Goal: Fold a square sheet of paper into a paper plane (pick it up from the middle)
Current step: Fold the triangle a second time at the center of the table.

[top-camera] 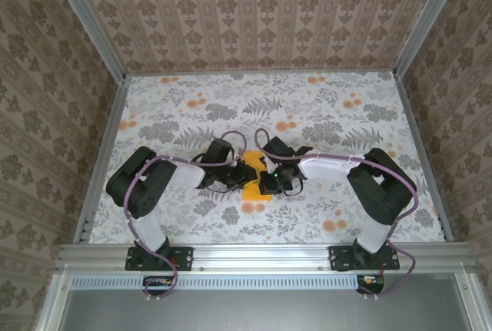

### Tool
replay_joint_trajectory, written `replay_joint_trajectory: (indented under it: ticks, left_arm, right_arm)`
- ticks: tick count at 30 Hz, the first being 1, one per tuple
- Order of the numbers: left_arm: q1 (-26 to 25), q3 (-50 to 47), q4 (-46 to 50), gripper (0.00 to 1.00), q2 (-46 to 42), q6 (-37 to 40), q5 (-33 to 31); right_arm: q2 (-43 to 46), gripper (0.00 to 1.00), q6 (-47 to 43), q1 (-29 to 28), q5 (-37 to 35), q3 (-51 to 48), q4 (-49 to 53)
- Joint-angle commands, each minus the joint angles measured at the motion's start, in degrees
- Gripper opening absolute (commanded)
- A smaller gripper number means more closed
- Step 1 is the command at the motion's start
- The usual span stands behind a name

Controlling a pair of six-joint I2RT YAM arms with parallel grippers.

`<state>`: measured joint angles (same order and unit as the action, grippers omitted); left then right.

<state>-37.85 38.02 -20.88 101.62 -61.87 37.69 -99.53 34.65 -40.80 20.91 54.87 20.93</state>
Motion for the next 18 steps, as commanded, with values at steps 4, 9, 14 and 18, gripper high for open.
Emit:
replay_joint_trajectory:
  ticks: [4, 9, 14, 18]
  left_arm:
    - [0.05, -3.07, 7.17, 0.16, 1.91, 0.34, -4.46]
    - [0.45, -3.3, 7.57, 0.16, 2.44, 0.34, -4.65]
    - [0.85, -3.57, 8.57, 0.16, 2.35, 0.52, -5.28]
    - [1.04, -3.39, 9.62, 0.16, 2.39, 0.78, -5.65]
  right_arm:
    - [-1.72, 0.04, -1.21, -0.16, -1.66, -2.25, 1.99]
    - [-1.15, 0.04, -1.33, 0.41, -0.66, -4.52, 0.72]
    - [0.4, 0.04, -1.74, 1.1, 0.95, -7.59, -0.58]
    - [2.53, 0.04, -2.48, 2.1, 3.0, -10.2, -1.48]
